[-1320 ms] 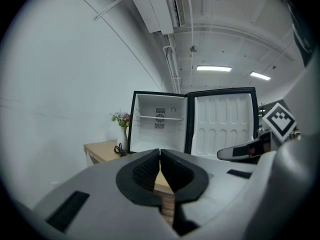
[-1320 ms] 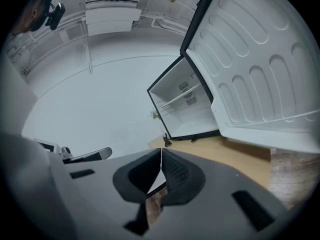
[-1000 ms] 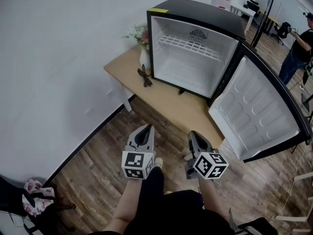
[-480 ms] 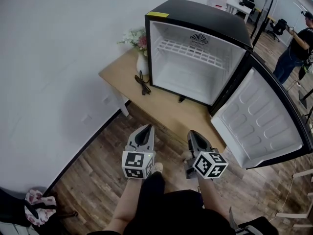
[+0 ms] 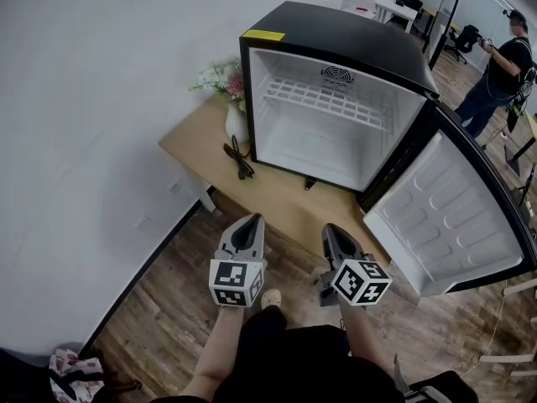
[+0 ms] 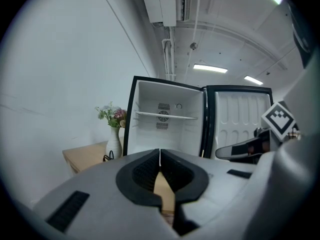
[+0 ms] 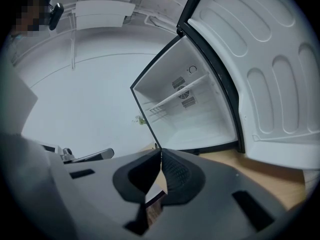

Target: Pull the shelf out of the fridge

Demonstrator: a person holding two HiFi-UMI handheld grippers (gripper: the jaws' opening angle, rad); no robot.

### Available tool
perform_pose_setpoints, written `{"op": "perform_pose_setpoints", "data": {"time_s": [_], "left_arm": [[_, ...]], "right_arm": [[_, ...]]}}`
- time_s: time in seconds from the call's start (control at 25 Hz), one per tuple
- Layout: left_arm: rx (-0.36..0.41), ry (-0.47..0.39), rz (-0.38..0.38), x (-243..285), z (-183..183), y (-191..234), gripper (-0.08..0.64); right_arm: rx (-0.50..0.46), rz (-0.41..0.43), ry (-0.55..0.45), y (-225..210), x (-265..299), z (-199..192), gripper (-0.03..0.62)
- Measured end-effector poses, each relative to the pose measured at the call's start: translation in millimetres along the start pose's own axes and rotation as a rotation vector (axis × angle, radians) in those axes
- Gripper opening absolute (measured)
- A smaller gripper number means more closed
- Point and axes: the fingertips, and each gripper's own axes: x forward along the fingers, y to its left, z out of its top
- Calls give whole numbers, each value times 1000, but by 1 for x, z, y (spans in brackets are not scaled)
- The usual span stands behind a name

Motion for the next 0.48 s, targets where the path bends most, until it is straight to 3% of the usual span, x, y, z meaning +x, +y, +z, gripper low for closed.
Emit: {"op": "perform_pose_setpoints", "data": {"time_s": [0.48], "left_arm": [[12,-7,-83,52,9,34,6]], "right_arm": [[31,-62,-58,-7,47,16,-8]]}}
